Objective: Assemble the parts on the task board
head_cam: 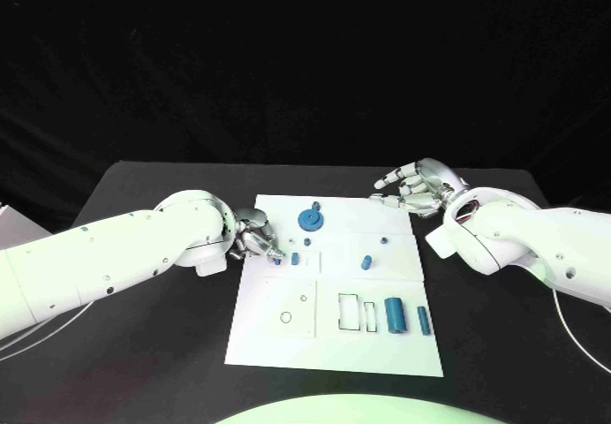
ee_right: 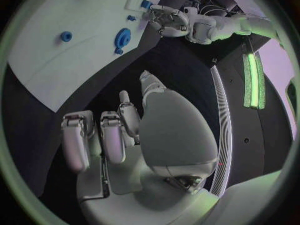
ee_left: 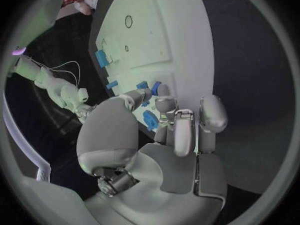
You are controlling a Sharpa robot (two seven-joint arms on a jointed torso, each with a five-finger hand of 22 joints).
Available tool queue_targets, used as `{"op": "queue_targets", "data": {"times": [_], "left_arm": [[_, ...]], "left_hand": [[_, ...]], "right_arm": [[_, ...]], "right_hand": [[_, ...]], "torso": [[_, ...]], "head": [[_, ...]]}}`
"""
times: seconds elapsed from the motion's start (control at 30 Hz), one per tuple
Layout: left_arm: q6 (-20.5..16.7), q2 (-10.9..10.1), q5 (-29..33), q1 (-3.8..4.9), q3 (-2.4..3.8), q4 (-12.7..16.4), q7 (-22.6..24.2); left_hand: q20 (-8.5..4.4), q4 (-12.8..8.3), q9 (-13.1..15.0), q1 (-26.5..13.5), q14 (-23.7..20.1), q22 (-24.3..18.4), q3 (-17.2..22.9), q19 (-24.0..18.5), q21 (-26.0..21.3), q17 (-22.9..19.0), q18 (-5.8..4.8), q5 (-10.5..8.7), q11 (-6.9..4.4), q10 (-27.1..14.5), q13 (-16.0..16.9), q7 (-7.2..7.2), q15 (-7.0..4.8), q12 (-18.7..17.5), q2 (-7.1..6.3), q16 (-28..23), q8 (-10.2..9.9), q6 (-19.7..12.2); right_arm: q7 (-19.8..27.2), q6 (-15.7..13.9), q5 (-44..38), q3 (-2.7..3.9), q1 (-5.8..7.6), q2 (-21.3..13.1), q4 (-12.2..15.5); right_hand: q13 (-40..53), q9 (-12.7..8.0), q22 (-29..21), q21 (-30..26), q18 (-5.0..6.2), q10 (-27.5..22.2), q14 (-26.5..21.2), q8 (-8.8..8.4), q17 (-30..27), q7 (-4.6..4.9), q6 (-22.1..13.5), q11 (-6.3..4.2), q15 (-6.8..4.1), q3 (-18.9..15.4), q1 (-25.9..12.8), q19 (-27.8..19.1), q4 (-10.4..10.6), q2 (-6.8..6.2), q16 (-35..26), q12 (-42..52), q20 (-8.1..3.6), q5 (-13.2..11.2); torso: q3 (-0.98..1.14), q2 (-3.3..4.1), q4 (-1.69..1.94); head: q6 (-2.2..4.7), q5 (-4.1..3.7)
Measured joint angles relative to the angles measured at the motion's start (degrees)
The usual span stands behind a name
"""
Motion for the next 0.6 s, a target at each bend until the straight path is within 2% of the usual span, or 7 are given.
{"op": "queue_targets", "data": {"times": [0.2,0.23,0.3,0.37,0.6], "left_arm": [[-0.3,0.0,0.0,-0.06,0.00,-0.1,-0.4],[-0.5,0.0,0.1,-0.09,-0.01,-0.1,-0.5],[-0.7,0.0,0.1,-0.12,-0.02,-0.1,-0.5],[-1.1,-0.1,0.1,-0.17,-0.04,-0.1,-0.6],[-2.5,-0.4,0.4,-0.26,0.05,0.0,-0.6]], "left_hand": [[0.00,2.2,0.0,-0.4,0.0,-0.1,-3.3,0.0,-0.2,0.0,0.00,-0.74,0.00,0.0,0.1,0.21,0.00,0.0,-0.39,0.0,-0.3,0.2],[0.00,2.7,-0.1,-0.6,0.0,-0.1,-4.0,0.0,-0.2,0.0,0.00,-1.46,0.00,0.0,0.1,0.21,0.00,0.0,-0.64,0.0,-0.3,0.2],[0.00,4.7,-0.2,-0.9,0.0,0.0,-5.9,0.0,-0.2,0.0,0.00,-5.20,0.01,0.0,0.2,0.21,0.00,0.0,-0.90,0.0,-0.5,0.2],[-0.12,5.6,-0.2,-0.9,0.0,0.0,-6.9,0.1,-0.2,0.0,0.01,-6.43,0.01,0.0,0.4,0.36,0.00,0.3,-0.90,0.0,-0.5,0.4],[-0.20,7.3,-0.2,-0.6,0.0,0.2,-9.0,0.2,-0.2,0.0,0.00,-7.03,0.01,0.0,0.3,0.41,0.01,0.3,-1.14,0.0,-0.5,0.4]], "right_arm": [[0.0,0.0,0.0,0.00,0.00,0.0,0.0],[0.0,0.0,0.0,0.01,0.00,0.0,0.0],[0.0,0.0,0.0,0.02,0.00,0.0,0.0],[0.0,0.0,0.0,0.02,0.00,0.0,0.0],[0.0,0.0,0.0,0.00,-0.01,0.0,-0.1]], "right_hand": [[0.0,0.0,0.0,0.0,0.00,0.0,0.0,0.00,0.0,0.00,0.0,0.00,0.00,0.0,0.0,0.0,0.0,0.00,0.0,0.0,0.00,0.0],[0.0,0.0,0.0,0.0,0.00,0.0,0.0,0.00,0.0,0.00,0.0,0.00,0.00,0.0,0.0,0.0,0.0,0.00,0.0,0.0,0.00,0.0],[0.0,0.0,0.0,0.0,0.00,0.0,0.0,0.00,0.0,0.00,0.0,0.00,0.00,0.0,0.0,0.0,0.0,0.00,0.0,0.0,0.00,0.0],[0.0,0.0,0.0,0.0,0.00,0.0,0.0,0.00,0.0,0.00,0.0,0.00,0.00,0.0,0.0,0.0,0.0,0.00,0.0,0.0,0.00,0.0],[0.0,-0.1,0.0,0.0,0.00,0.0,0.0,0.00,0.0,0.00,0.0,0.00,0.00,0.0,-0.3,0.0,0.0,0.31,0.0,0.0,0.00,0.0]], "torso": [[-0.01,0.00,0.02],[-0.01,0.00,0.03],[-0.01,0.00,0.03],[-0.01,-0.01,0.03],[-0.01,-0.03,0.03]], "head": [[0.05,-0.07],[0.06,-0.08],[0.09,-0.13],[0.12,-0.16],[0.25,-0.23]]}}
